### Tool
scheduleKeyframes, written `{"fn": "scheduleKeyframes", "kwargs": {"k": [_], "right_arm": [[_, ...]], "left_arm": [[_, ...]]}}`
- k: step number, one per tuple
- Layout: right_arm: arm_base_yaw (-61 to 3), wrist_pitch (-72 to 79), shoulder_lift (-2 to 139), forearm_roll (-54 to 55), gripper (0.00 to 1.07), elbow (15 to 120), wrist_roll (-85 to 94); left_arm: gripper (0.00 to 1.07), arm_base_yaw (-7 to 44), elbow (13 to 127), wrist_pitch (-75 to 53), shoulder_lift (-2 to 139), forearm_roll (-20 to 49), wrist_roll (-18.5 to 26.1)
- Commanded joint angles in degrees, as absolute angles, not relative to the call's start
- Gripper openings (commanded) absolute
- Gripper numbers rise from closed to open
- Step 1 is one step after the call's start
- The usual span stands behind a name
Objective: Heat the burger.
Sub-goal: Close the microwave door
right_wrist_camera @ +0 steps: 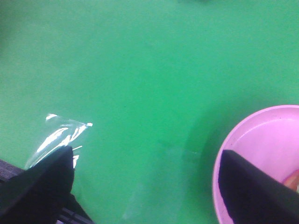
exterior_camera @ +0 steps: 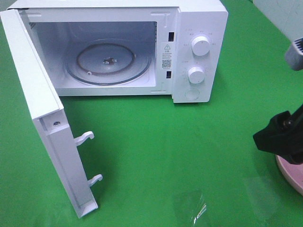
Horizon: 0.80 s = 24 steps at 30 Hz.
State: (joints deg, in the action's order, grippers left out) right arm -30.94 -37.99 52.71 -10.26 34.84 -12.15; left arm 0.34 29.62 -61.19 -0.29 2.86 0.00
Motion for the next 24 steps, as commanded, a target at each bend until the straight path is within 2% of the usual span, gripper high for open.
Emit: {"fn": "scheduleKeyframes", "kwargs": {"k": [1,16,24], "right_arm": [[-30.71,-42.17,46.58,-8.19,0.79,35.18,-10.08],[-30.71,-55.81,32.14,-7.16,0.76,35.18,-10.6],[-30.54,-57.35,26.7,-7.39,0.76,34.78,-10.6]], "left_arm": [[1.0,0.23,29.62,-61.36,-1.15,2.86,0.0],[1.0,0.23,29.62,-61.36,-1.15,2.86,0.0],[1.0,0.23,29.62,-61.36,-1.15,2.86,0.0]]}}
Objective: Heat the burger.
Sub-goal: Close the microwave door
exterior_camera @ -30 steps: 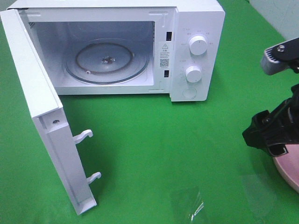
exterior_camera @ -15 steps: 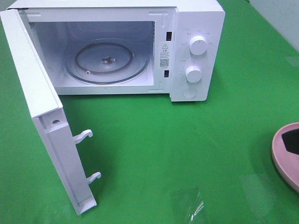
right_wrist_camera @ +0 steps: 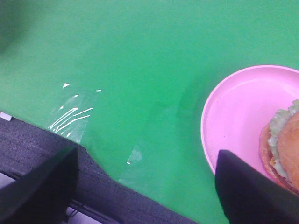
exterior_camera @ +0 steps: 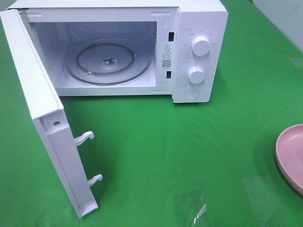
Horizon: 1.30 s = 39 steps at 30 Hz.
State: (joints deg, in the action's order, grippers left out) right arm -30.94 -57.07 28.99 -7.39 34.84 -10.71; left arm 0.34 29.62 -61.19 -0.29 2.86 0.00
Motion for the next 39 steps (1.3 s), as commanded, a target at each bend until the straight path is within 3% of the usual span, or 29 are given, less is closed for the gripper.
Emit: {"fn": "scheduleKeyframes", "kwargs": {"k": [1,4,8,21,39], "right_arm": [[-29.28,-56.38,25.1,-7.45,0.76,33.92,-10.54],[-28.02,-55.92,24.12,-7.51,0.76,33.29,-10.26],[-19.65,-54.37,17.48,-7.1,0.76,28.88,-7.51],[-5.1,-54.72,1.49,-6.76,0.76,28.42,-1.2],[-3.95,-54.89,-1.72,-5.44,0.76,27.96,-1.6]], "left_arm": [[1.0,0.23,29.62,-61.36,-1.15,2.86,0.0],[1.0,0.23,29.62,-61.36,-1.15,2.86,0.0],[1.0,0.23,29.62,-61.36,-1.15,2.86,0.0],[1.0,0.23,29.62,-61.36,-1.15,2.86,0.0],[1.0,0.23,29.62,-61.36,-0.86,2.86,0.0]]}}
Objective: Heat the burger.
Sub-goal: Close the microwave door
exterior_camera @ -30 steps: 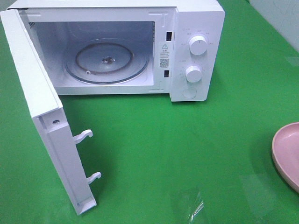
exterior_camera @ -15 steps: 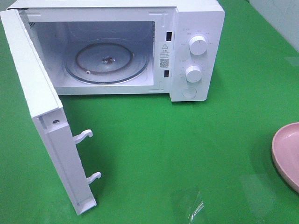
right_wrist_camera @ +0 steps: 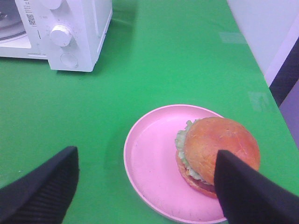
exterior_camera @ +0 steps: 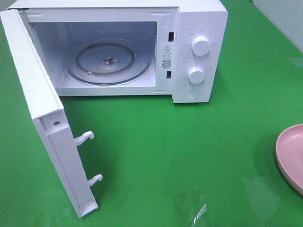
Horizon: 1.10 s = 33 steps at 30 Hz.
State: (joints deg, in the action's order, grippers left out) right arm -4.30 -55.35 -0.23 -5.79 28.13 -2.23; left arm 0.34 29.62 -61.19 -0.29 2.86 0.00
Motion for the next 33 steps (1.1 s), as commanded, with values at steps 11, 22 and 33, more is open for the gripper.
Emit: {"fn": "scheduleKeyframes", "kwargs": {"k": [11,22,33], "right_arm": [[-4.01,-54.89,-1.72,-5.56,0.76,27.96,-1.78],[-4.01,-54.89,-1.72,-5.56,0.76,27.96,-1.78],[-4.01,-54.89,-1.72,-5.56,0.76,27.96,-1.78]], "left_arm": [[1.0,0.23,29.62,-61.36,-0.86,2.86,0.0],[1.0,0.23,29.62,-61.36,-0.86,2.86,0.0],[1.0,0.23,29.62,-61.36,-0.86,2.86,0.0]]}}
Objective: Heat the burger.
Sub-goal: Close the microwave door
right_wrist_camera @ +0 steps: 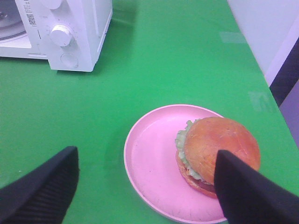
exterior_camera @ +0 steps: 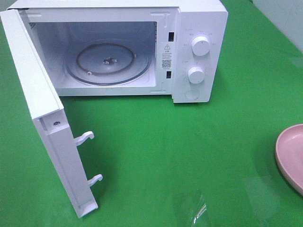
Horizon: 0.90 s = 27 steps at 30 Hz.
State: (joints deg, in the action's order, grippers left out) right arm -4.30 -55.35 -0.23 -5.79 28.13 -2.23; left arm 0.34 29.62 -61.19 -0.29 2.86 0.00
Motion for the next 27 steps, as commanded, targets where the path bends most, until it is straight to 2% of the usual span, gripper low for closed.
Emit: {"fn": "scheduleKeyframes", "kwargs": {"k": [1,27], "right_arm": [[-4.01,-54.89,-1.72,-5.56,0.76,27.96,-1.78],[-4.01,-54.89,-1.72,-5.56,0.75,27.96,-1.78]], "left_arm": [[1.0,0.23,29.62,-61.36,-0.86,2.86,0.0],[1.0,0.23,29.74,-61.19,0.4,3.38,-0.4]]}}
